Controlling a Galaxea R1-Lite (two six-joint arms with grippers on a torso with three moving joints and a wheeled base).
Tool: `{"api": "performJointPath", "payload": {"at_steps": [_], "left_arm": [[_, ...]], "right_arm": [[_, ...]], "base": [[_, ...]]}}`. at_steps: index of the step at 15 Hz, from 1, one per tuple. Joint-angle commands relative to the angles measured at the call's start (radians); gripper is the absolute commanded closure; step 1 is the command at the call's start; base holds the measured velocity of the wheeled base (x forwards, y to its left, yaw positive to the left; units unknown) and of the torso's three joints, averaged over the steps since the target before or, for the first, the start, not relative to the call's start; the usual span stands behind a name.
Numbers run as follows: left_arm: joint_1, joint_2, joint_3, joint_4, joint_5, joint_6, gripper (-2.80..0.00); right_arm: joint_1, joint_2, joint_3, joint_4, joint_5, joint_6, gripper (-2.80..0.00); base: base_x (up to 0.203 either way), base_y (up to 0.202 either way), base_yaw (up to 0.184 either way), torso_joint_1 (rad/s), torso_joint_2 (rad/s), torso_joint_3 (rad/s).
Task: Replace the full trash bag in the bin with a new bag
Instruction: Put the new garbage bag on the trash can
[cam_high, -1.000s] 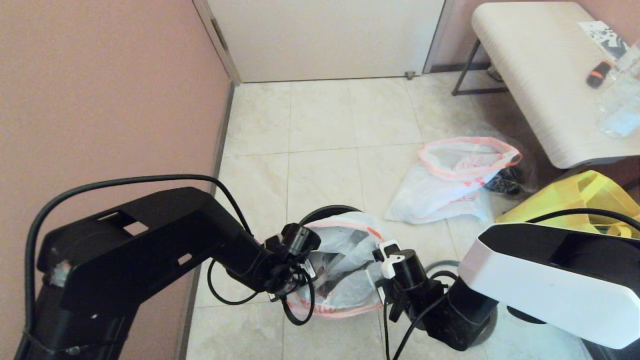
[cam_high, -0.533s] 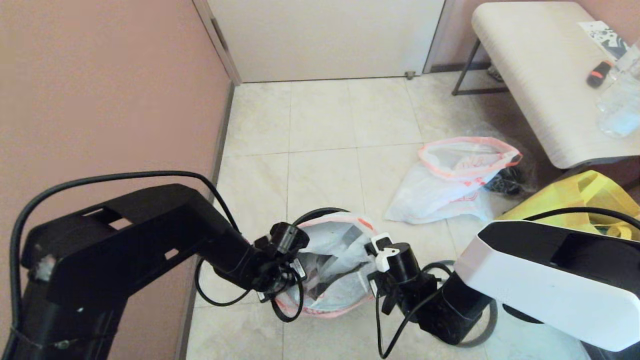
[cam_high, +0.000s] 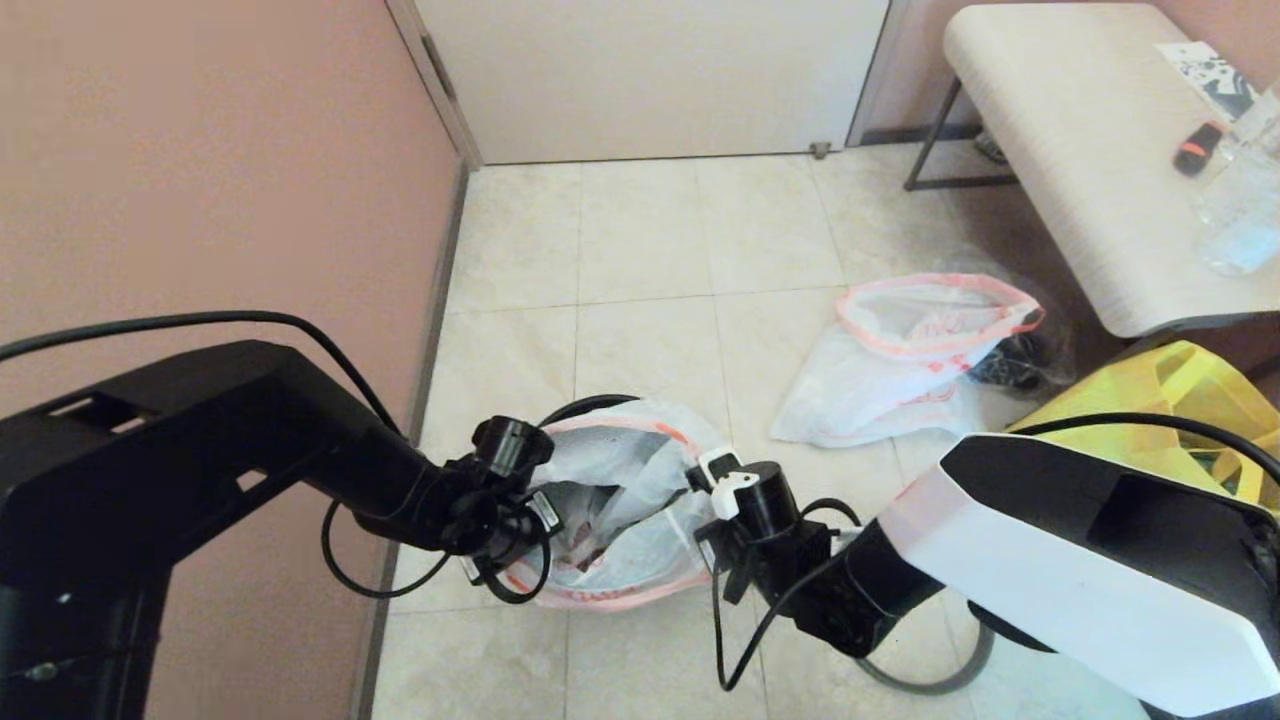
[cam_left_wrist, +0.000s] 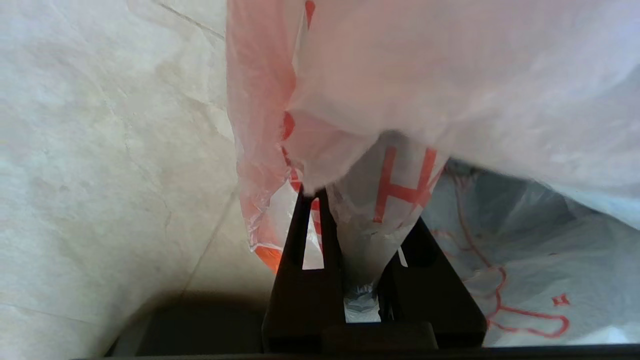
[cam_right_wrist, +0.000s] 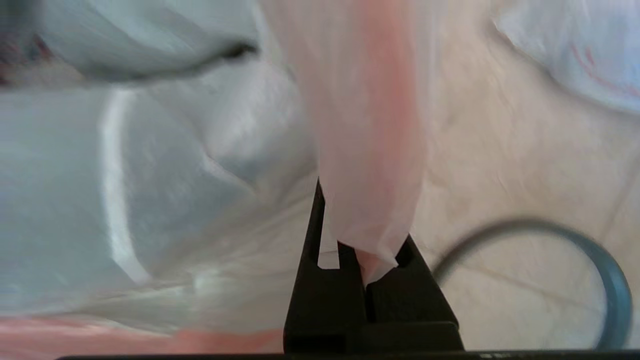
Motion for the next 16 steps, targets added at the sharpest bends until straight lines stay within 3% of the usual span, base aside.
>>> {"api": "performJointPath", "payload": {"at_steps": [1, 4, 8, 9, 10, 13, 16], "left_arm": [[0.004, -0.009, 0.000, -0.003, 0.001, -0.002, 0.00], [0.027, -0.011, -0.012, -0.002, -0.021, 0.000, 0.00], [0.055, -0.010, -0.032, 0.005, -0.030, 0.010, 0.00], [0.055, -0.007, -0.032, 0.005, -0.032, 0.011, 0.00], [0.055, -0.007, -0.032, 0.005, -0.032, 0.010, 0.00], [0.055, -0.005, -0.032, 0.003, -0.032, 0.010, 0.00], [0.055, -0.004, -0.032, 0.002, -0.032, 0.010, 0.00]], "right_arm": [[0.017, 0.015, -0.076, 0.040, 0.000, 0.001, 0.00], [0.040, 0.077, -0.182, 0.118, 0.005, 0.002, 0.00], [0.051, 0.126, -0.229, 0.128, 0.004, 0.002, 0.00], [0.051, 0.126, -0.231, 0.127, 0.001, 0.002, -0.96], [0.051, 0.120, -0.230, 0.127, 0.001, 0.002, -2.80], [0.052, 0.084, -0.210, 0.127, 0.001, 0.010, -2.80], [0.064, 0.002, -0.104, 0.143, 0.001, 0.057, -2.80]], "base": [[0.000, 0.000, 0.000, 0.000, 0.00, 0.000], [0.000, 0.000, 0.000, 0.000, 0.00, 0.000], [0.000, 0.000, 0.000, 0.000, 0.00, 0.000], [0.000, 0.000, 0.000, 0.000, 0.00, 0.000], [0.000, 0.000, 0.000, 0.000, 0.00, 0.000], [0.000, 0.000, 0.000, 0.000, 0.00, 0.000], [0.000, 0.000, 0.000, 0.000, 0.00, 0.000]]}}
